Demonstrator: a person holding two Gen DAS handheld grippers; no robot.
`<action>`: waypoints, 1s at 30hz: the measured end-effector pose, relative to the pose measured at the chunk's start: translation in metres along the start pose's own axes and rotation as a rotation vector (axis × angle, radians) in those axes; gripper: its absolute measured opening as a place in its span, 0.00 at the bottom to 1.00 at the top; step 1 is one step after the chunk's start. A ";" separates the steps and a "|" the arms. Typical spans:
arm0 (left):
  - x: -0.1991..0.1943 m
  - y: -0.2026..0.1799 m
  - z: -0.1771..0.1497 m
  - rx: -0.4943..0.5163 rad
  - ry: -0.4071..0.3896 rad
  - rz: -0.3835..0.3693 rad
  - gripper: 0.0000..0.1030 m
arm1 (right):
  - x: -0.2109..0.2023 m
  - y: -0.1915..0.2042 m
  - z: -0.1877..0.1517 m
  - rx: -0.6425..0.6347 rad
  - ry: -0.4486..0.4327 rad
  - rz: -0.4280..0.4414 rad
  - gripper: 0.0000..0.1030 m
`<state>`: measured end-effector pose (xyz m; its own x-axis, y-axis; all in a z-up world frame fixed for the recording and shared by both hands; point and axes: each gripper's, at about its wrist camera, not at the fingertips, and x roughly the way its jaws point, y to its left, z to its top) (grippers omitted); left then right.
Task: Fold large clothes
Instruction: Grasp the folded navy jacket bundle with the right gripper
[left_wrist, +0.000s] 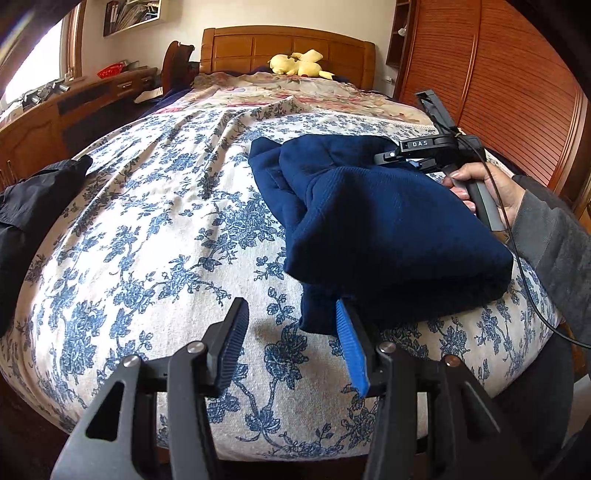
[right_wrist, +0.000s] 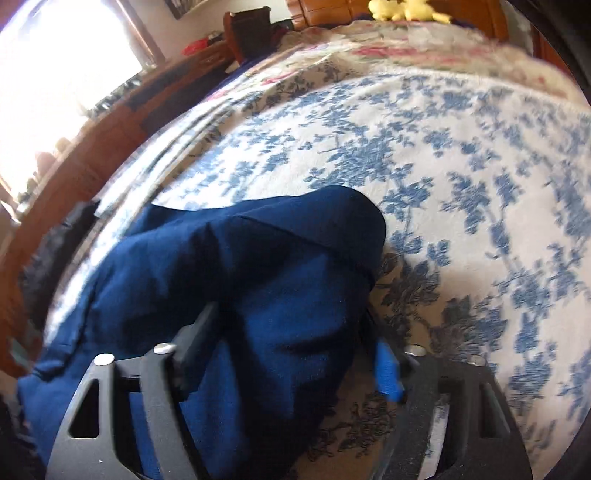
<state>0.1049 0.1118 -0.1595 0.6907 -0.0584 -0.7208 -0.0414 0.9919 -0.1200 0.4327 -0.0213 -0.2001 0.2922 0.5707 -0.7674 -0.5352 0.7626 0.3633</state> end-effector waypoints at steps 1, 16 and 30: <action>0.000 0.000 0.000 -0.001 -0.001 0.000 0.46 | -0.002 0.001 0.000 0.002 0.000 0.023 0.41; 0.009 0.008 0.008 -0.029 -0.016 -0.032 0.46 | -0.067 0.022 -0.020 -0.161 -0.044 -0.097 0.08; 0.011 0.008 0.005 -0.038 -0.018 -0.044 0.46 | -0.016 -0.008 -0.008 -0.003 -0.022 -0.076 0.62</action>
<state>0.1160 0.1195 -0.1653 0.7050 -0.0997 -0.7021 -0.0380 0.9833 -0.1778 0.4262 -0.0389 -0.1945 0.3492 0.5173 -0.7813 -0.5127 0.8034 0.3028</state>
